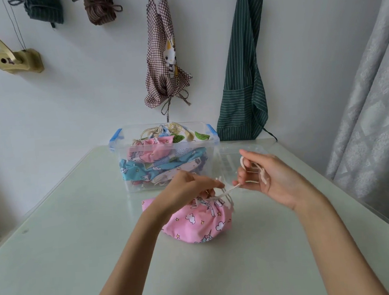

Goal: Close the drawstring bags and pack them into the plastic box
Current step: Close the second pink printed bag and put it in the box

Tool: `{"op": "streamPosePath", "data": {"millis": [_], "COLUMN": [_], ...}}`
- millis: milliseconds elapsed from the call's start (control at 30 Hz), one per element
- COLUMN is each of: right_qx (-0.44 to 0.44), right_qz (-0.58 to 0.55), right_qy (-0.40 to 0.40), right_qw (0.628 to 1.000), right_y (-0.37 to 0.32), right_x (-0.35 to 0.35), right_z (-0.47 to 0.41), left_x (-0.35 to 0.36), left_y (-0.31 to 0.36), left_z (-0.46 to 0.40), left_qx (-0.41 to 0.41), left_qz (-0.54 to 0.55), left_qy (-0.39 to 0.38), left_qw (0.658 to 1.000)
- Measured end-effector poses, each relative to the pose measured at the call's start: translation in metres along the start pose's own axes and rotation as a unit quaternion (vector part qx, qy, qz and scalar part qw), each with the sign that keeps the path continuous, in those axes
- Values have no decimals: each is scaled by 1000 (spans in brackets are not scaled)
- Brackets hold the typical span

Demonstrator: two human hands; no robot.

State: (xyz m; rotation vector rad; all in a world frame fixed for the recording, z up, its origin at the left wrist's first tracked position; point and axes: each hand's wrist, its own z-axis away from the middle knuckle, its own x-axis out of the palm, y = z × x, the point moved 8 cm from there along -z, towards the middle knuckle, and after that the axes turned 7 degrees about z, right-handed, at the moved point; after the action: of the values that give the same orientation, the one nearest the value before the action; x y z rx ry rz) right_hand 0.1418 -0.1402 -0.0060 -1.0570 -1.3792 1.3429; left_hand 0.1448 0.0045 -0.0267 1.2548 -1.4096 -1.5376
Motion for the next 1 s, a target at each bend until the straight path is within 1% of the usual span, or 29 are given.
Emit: {"op": "streamPosePath", "data": {"millis": [67, 133, 200, 300, 367, 400, 433, 467, 500, 567, 633, 700, 767, 933, 1000], "right_qx": [-38, -64, -74, -68, -73, -81, -88, -82, -62, 13, 60, 74, 62, 6, -3], "right_qz": [82, 147, 201, 198, 199, 212, 236, 264, 289, 321, 346, 369, 379, 400, 398], "right_qy": [-5, 52, 114, 159, 169, 156, 125, 77, 18, -79, -138, -171, -176, -90, -79], "right_qw": [996, 986, 970, 965, 963, 961, 960, 958, 955, 944, 926, 911, 906, 912, 914], "right_y": [-16, -24, -27, -21, -19, -19, -17, -13, -6, 14, 28, 35, 35, 23, 20], "right_x": [5, -1, -10, -22, -22, -17, -10, 0, 11, 18, 16, 12, 11, 3, 1], "right_z": [9, 13, 13, 10, 8, 5, 3, 2, 1, 5, 11, 15, 15, 5, 6], "left_x": [13, 26, 33, 41, 44, 45, 45, 45, 43, 36, 30, 25, 21, 16, 15], "left_y": [-1, -6, -12, -12, -11, -11, -12, -14, -16, -18, -16, -14, -12, -11, -13], "left_z": [1, 4, 6, 10, 11, 10, 9, 8, 7, 5, 5, 4, 4, 5, 4], "left_qx": [-1, -20, -44, -64, -52, -43, -36, -38, -45, -55, -55, -51, -47, -45, -51], "left_qz": [-52, -86, -81, -44, -43, -49, -52, -45, -30, 0, 22, 38, 46, 72, 79], "left_qy": [-46, -100, -131, -177, -190, -192, -191, -184, -175, -150, -130, -114, -105, -93, -84], "left_qw": [998, 991, 987, 981, 979, 979, 980, 981, 983, 987, 990, 991, 992, 992, 992]}}
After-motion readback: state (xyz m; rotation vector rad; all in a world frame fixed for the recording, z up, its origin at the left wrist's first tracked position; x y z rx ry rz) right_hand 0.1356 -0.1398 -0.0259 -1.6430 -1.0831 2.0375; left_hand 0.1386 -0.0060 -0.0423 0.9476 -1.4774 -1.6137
